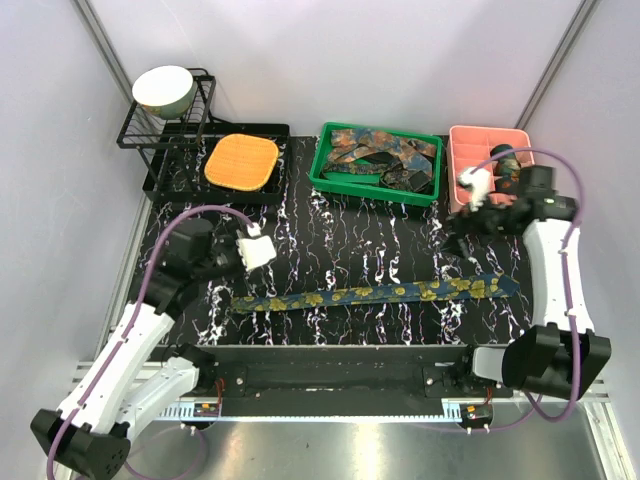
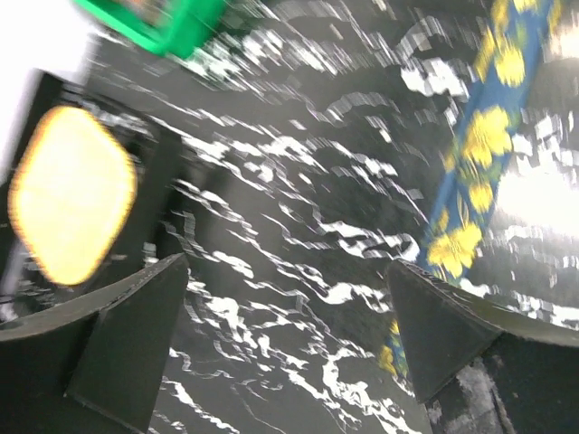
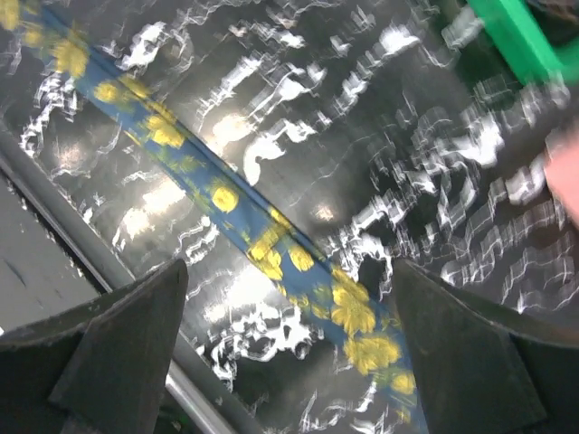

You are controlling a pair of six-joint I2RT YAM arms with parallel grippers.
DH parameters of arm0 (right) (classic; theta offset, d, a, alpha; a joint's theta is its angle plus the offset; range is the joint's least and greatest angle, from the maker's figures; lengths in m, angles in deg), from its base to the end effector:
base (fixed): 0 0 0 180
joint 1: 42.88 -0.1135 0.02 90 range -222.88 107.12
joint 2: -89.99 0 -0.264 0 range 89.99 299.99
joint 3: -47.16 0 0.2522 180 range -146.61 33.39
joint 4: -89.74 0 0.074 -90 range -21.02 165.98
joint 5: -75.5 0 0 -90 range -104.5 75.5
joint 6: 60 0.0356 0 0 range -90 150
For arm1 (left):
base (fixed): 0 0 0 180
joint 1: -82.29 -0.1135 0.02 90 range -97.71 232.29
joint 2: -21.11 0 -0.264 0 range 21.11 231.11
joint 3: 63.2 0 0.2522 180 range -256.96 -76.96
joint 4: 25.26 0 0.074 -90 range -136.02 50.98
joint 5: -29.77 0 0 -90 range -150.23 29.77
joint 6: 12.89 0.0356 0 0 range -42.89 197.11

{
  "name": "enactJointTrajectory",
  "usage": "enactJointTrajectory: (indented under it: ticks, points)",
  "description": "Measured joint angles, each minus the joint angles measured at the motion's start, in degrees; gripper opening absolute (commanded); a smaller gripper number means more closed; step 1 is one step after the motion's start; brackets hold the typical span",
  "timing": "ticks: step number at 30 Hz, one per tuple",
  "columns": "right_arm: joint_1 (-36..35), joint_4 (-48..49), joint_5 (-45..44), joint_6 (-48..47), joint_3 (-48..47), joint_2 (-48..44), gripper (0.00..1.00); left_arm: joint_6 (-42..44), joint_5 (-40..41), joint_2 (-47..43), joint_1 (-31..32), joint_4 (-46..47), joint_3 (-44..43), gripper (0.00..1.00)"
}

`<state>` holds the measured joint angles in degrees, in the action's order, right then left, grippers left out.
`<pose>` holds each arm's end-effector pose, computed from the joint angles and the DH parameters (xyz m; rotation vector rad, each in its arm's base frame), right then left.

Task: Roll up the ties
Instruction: Flatten out the tie at the center of the board.

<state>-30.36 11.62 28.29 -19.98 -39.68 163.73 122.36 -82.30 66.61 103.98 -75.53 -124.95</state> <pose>0.2337 -0.0271 0.3333 -0.9465 2.1572 0.5164 0.1491 -0.0737 0.3125 1.3457 1.6391 -0.1738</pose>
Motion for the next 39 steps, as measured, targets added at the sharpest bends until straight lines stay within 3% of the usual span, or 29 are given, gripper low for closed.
enactJointTrajectory:
  ticks: [7, 15, 20, 24, 29, 32, 39]
  points:
    - [-26.9, 6.7, -8.3, -3.2, 6.3, 5.1, 1.00, 7.8, 0.3, 9.4, 0.0, -2.7, 8.2, 0.99]
    - [-39.3, 15.5, -22.4, -4.9, 18.8, 12.5, 0.94, 11.4, 0.0, 14.4, 0.0, -2.3, 10.4, 0.97]
    - [-39.9, 21.4, -27.6, -6.5, 21.0, 16.6, 0.70, 15.6, 1.3, 20.9, 0.0, -1.9, 12.9, 0.86]
    - [-39.9, 24.6, -31.3, -7.8, 22.0, 17.9, 0.56, 16.5, 2.4, 26.5, 0.2, -0.8, 12.3, 0.79]
    - [-39.5, 25.1, -32.4, -8.4, 23.3, 16.7, 0.49, 16.3, 3.4, 32.4, 2.1, 0.1, 9.0, 0.60]
    - [-36.9, 25.3, -33.0, -9.8, 24.5, 15.4, 0.48, 15.6, 4.3, 35.6, 4.5, 0.4, 6.5, 0.56]
    - [-21.9, 25.6, -35.7, -18.1, 25.7, 14.3, 0.42, 11.0, 6.3, 47.5, 9.8, 1.6, -5.0, 0.48]
